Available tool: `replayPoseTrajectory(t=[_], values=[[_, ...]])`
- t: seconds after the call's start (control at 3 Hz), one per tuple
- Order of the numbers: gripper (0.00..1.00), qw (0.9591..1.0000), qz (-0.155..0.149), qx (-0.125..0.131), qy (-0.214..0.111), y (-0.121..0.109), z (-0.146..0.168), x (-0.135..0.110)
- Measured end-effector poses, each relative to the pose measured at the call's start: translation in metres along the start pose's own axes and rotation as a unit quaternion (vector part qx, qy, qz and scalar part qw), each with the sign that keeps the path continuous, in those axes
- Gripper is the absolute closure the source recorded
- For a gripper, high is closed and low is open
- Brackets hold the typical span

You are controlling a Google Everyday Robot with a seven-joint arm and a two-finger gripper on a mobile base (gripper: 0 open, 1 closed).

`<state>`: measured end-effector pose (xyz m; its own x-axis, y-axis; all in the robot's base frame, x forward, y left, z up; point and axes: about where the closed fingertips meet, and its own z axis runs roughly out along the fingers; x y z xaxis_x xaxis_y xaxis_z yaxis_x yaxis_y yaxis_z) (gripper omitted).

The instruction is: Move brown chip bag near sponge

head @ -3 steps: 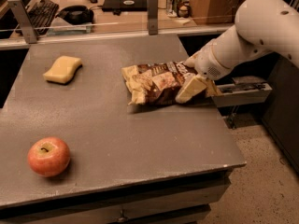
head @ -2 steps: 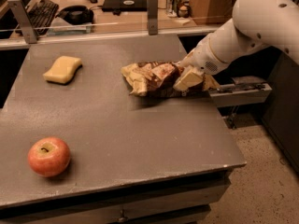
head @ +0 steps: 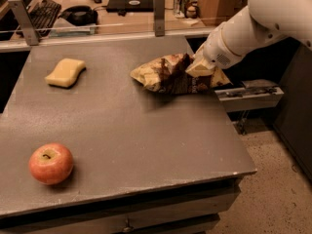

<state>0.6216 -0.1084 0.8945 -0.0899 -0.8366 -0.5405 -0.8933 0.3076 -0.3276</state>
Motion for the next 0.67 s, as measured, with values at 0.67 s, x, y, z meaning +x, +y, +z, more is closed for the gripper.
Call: replayPoseTrajectory(t=[0.67], values=[[1.00, 0.9994, 0.010, 0.029, -0.014, -0.016, 0.016, -0.012]])
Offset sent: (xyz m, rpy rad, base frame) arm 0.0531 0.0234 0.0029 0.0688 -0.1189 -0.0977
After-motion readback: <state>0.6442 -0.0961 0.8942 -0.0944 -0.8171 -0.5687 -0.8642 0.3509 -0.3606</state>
